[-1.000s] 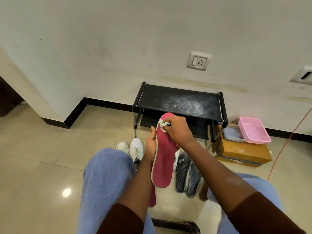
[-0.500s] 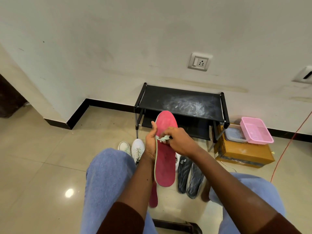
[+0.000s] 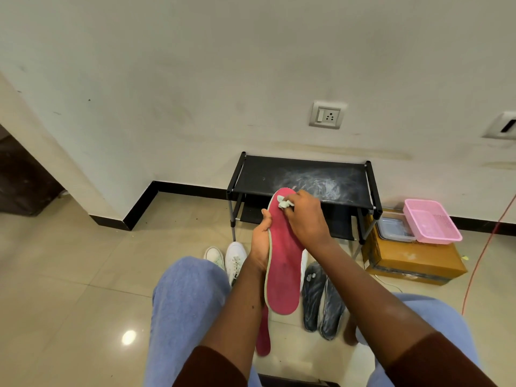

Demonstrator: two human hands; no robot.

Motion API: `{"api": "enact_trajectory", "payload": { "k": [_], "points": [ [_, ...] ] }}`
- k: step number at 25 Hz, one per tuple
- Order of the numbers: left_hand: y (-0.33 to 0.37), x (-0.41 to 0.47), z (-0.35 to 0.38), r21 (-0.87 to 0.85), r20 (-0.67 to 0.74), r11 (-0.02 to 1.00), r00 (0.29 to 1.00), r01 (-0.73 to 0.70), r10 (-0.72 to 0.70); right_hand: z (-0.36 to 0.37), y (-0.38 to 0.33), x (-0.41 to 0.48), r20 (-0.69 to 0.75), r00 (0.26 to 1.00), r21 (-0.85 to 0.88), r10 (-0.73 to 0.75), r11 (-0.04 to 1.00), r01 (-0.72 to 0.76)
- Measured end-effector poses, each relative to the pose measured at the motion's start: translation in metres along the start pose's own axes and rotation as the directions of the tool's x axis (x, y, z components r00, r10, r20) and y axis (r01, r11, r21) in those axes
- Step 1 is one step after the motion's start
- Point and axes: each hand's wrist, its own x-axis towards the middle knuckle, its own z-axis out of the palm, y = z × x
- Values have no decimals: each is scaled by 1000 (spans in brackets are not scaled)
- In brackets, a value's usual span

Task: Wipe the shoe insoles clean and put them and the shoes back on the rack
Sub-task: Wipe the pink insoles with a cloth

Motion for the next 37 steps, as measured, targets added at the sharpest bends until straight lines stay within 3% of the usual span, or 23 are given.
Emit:
{"api": "enact_trajectory", "payload": {
  "k": [4,11,15,21,28,31,37],
  "points": [
    [2,-6,7,44,2,999,1000,6,-7,-6,0,2,-59,998,60,26,998,-23],
    [6,-9,17,-60,53,995,996,-74,77,-12,-8,-20,94,983,135,-159,980,145],
    [8,-15,15,14,53,998,997,-61,60,-11,-7,-28,128,973,126,-193,976,177],
    [5,-14,24,-23,40,999,999,-36,37,-18,-5,-15,50,990,92,-130,988,125],
    [3,-15,26,118,42,991,997,59,-65,-29,8,8,-83,997,41,-1,999,4],
    [4,-11,25,110,16,993,999,36,-38,-30,8,1,-33,998,44,-51,998,52],
    [7,-4,24,8,66,999,997,-45,44,-38,-3,-29,202,962,1,-182,983,186]
  ]
}}
